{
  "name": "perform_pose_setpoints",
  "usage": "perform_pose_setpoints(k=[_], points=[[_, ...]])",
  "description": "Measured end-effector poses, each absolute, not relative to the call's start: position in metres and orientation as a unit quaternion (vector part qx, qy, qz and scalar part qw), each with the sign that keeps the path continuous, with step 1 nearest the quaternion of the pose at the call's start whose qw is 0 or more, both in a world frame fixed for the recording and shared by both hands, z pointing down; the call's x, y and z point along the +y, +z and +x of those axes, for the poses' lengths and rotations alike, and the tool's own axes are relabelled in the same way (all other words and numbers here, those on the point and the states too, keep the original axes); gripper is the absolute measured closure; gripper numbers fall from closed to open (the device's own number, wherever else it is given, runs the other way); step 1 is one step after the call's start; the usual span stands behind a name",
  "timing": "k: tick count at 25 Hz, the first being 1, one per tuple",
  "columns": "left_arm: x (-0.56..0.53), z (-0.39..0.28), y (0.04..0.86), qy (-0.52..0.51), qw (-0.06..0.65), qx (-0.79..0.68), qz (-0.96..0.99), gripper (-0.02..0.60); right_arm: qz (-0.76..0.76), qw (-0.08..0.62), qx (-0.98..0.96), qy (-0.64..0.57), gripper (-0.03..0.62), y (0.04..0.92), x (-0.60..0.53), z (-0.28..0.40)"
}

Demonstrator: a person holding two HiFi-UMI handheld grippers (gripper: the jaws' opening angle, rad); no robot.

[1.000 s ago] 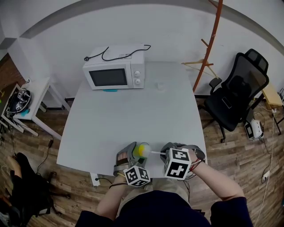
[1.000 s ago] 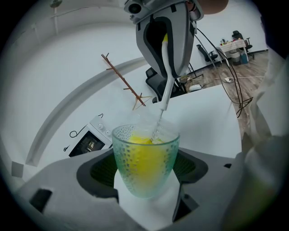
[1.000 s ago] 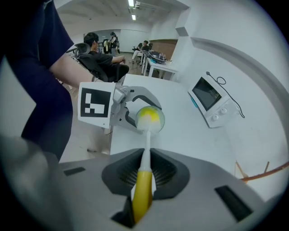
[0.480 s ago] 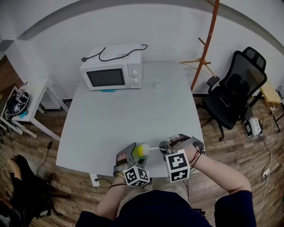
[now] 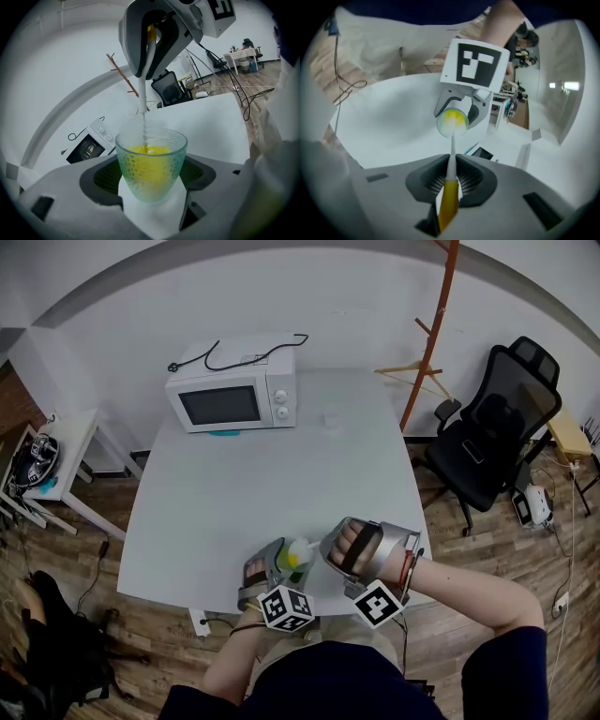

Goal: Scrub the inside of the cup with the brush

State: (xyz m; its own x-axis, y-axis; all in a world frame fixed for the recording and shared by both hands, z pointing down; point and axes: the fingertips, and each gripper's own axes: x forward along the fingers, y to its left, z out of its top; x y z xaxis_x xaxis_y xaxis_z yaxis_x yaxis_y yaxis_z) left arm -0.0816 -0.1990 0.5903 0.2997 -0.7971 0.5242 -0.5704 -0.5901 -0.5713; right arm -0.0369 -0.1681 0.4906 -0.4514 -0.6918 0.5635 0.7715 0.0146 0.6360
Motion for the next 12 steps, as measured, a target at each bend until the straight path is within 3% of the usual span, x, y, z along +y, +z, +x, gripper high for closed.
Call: perform_pose_setpoints(k=[7, 12], points=[[-0.2005, -0.0785, 0.5894, -0.404, 0.141, 0.428, -0.796, 0.204, -0.050, 0.514, -0.455, -0.725, 0.543, 0.4868, -0.1669, -0.0390], [-0.2023, -0.0802, 0.5894, -0.406, 0.156, 0.428, -0.792, 0.204, -0.013, 0.540, -0.555, -0.633, 0.542, 0.4902, -0.1713, -0.0370]])
